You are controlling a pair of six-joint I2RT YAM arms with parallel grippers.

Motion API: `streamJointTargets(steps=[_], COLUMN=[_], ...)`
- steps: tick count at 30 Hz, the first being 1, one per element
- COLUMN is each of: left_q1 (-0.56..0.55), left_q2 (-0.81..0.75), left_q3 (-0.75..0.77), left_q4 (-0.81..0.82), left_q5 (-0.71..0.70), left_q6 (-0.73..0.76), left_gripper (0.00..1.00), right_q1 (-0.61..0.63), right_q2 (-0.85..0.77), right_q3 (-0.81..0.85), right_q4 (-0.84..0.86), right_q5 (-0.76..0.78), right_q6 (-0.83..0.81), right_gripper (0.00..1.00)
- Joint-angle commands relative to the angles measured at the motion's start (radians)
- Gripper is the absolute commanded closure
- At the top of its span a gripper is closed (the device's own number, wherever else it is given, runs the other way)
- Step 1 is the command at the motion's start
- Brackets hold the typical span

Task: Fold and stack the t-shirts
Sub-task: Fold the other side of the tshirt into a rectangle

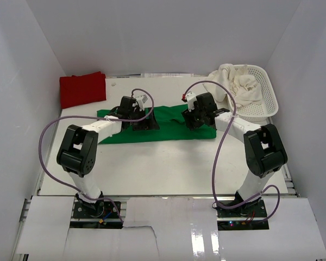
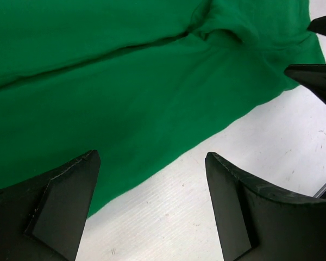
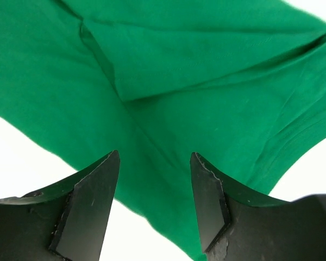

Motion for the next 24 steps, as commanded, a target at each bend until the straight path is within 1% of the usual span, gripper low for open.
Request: streamJointTargets(steps=[1, 6, 10, 16, 19, 23, 24], left_q1=[-0.02, -0.06, -0.072, -0.072, -0.072, -0.051, -0.028], left_q2=[0.025, 0.105, 0.133, 0.136, 0.125, 0.138, 0.141], left_q3=[0.081, 0.191, 0.216, 0.202, 0.172, 0.144, 0.135], left_q4=[0.014, -0.035, -0.056, -0.082, -0.091, -0.09, -0.075], left_q5=[0.023, 0.023, -0.014, -0.046, -0.086, -0.08, -0.059], left_q6=[-0.02, -0.032, -0.054, -0.063, -0.095, -0.143, -0.152], left_gripper=[0.11, 0.11, 0.11, 0.12, 0.12, 0.12, 0.12], right_q1=[0.012, 0.042, 0.065, 0.084, 0.085, 0.085, 0.084], right_q2=[-0.003, 0.029, 0.075, 0.103, 0.124, 0.149, 0.15], right_q3=[0.044, 0.087, 0.127, 0.135, 0.144, 0.152, 0.15], right_q4=[0.093, 0.096, 0.063, 0.056, 0.058, 0.063, 0.072], right_q5=[0.029, 0.049, 0.046, 0.04, 0.034, 0.037, 0.037], right_q6=[-0.065, -0.069, -0.074, -0.077, -0.077, -0.078, -0.078], right_gripper=[0.39, 0.41, 0.43, 0.45, 0.47, 0.48, 0.49])
